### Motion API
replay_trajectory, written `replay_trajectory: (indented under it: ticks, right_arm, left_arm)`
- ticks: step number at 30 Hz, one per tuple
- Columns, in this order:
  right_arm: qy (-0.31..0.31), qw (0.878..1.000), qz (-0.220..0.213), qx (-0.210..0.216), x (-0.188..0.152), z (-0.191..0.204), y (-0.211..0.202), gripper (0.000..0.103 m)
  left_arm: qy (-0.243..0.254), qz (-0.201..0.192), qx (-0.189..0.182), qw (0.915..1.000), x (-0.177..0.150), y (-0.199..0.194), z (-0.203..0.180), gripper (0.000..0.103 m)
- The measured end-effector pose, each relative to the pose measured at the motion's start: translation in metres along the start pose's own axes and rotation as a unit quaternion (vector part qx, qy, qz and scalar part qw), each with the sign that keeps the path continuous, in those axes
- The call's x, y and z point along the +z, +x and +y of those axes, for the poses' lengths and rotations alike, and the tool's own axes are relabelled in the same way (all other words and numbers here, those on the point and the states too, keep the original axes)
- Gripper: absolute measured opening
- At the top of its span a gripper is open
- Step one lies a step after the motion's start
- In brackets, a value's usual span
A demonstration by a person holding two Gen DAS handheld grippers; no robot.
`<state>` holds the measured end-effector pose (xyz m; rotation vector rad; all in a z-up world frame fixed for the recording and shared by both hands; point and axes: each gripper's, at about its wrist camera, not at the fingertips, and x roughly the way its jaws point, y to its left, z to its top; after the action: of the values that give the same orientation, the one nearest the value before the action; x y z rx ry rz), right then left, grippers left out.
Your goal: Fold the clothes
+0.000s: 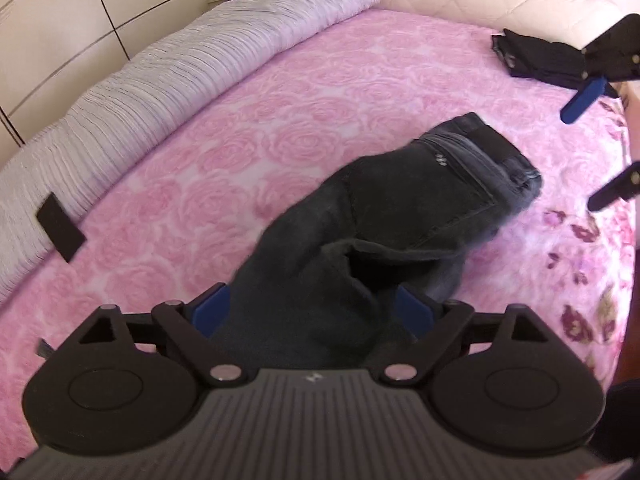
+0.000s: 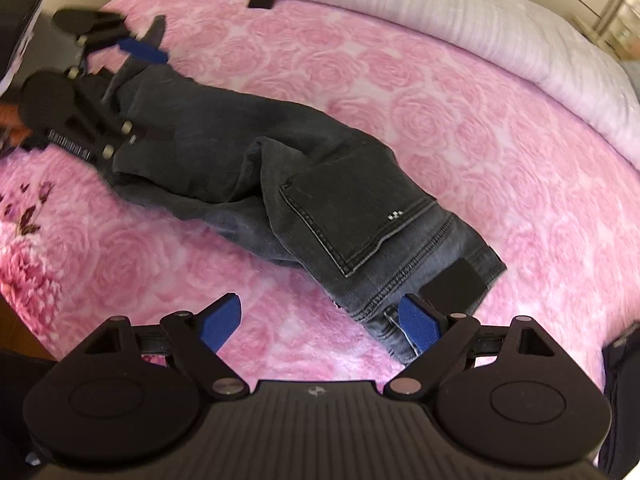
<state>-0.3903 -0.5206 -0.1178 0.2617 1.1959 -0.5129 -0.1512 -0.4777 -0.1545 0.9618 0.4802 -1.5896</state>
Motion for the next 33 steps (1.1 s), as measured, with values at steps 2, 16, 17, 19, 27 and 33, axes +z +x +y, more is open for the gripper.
replay_trajectory:
  ticks: [2,16,17,19,27,33]
  right_arm:
    - [0.013,1.000,0.002,-0.007,-0.005,-0.002,0.002,0.088]
    - [-0.089,0.996,-0.003,-0.027,-0.048,-0.049,0.082,0.088]
    - [-0.108,0.994,-0.009,-0.022,-0.050,-0.052,0.087,0.088]
    - [-0.130,0.991,-0.021,-0.010,-0.053,-0.060,0.098,0.088]
    - [-0.080,0.993,-0.076,0.049,-0.039,-0.129,0.086,0.030]
    - [0.084,0.987,-0.136,0.010,-0.047,-0.187,0.053,0.073]
  left_arm:
    - [0.015,-0.001,-0.010,0.9998,-0.005,0.003,-0.009,0.087]
    - [0.190,-0.023,-0.038,0.9808,0.015,0.068,-0.089,0.085]
    - [0.200,-0.021,-0.041,0.9786,0.019,0.075,-0.095,0.082]
    - [0.222,-0.017,-0.047,0.9738,0.025,0.091,-0.106,0.074]
    - [0.238,-0.017,-0.072,0.9685,0.071,0.127,-0.119,0.009]
    - [0.149,-0.023,-0.055,0.9870,0.127,0.142,-0.074,0.007]
